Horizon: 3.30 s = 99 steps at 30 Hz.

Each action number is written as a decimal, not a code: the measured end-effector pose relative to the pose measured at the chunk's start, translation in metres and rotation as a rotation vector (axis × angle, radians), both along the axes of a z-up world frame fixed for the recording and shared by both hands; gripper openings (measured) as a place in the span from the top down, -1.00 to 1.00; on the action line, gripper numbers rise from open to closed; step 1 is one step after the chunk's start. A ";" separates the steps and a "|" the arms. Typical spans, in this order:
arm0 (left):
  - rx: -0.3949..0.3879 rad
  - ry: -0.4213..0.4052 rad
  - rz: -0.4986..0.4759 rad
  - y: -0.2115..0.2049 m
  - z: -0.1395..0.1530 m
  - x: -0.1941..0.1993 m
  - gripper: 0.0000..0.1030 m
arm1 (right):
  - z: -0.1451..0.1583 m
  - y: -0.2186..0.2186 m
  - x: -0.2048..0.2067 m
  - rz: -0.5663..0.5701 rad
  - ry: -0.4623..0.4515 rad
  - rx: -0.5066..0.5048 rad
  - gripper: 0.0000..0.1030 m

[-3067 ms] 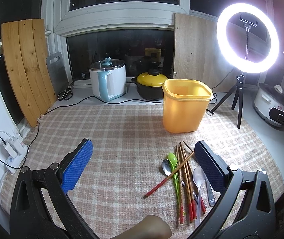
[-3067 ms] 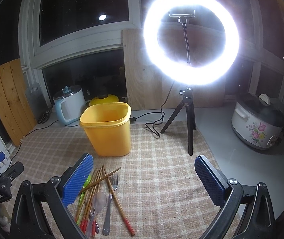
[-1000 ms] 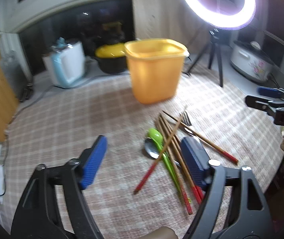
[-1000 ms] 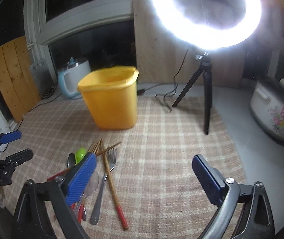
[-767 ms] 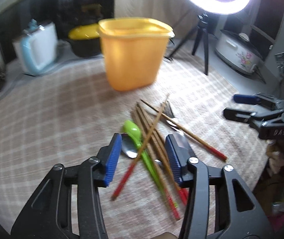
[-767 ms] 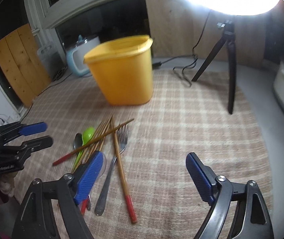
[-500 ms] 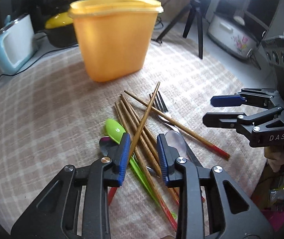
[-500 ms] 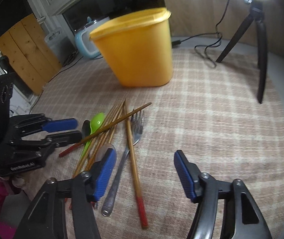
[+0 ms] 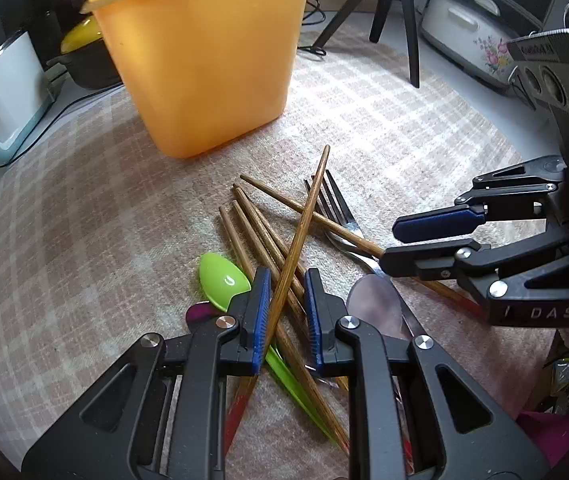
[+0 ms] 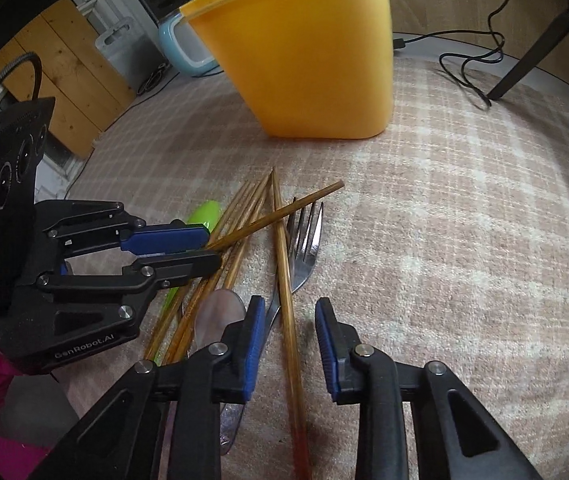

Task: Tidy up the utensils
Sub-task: 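Close the left tool on a wooden chopstick while the right tool grasps another chopstick, then lift both held chopsticks and carry them over the yellow container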

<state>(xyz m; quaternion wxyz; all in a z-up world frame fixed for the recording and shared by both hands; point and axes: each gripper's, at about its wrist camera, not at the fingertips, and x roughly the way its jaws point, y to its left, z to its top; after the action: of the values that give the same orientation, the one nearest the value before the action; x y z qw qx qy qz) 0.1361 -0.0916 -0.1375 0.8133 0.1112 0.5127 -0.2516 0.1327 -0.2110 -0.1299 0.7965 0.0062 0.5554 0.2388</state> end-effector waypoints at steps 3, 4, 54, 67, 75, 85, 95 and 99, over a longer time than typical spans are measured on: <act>0.004 0.004 0.001 -0.001 -0.002 0.004 0.75 | -0.004 0.009 0.005 0.012 0.010 -0.020 0.56; 0.006 0.005 0.001 -0.001 -0.002 0.005 0.75 | -0.005 0.011 0.006 0.015 0.012 -0.024 0.57; -0.367 -0.223 0.144 0.056 0.127 0.003 0.92 | 0.115 -0.037 -0.045 -0.115 -0.305 0.196 0.92; -0.521 -0.319 0.277 0.078 0.163 0.093 0.92 | 0.165 -0.025 -0.008 -0.167 -0.468 0.157 0.92; -0.525 -0.362 0.311 0.073 0.168 0.141 0.92 | 0.188 -0.014 0.015 -0.197 -0.542 0.119 0.92; -0.488 -0.403 0.296 0.062 0.161 0.174 0.92 | 0.210 -0.001 0.054 -0.239 -0.623 0.119 0.92; -0.480 -0.373 0.297 0.066 0.139 0.182 0.92 | 0.204 0.025 0.099 -0.264 -0.668 0.061 0.92; -0.477 -0.366 0.286 0.067 0.136 0.180 0.92 | 0.198 0.032 0.111 -0.278 -0.678 0.048 0.92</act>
<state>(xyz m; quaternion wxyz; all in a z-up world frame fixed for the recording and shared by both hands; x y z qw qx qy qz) 0.3164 -0.0250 -0.0018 0.9221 -0.1123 0.2950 -0.2237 0.2439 -0.1790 0.0676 0.9598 0.0208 0.2482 0.1297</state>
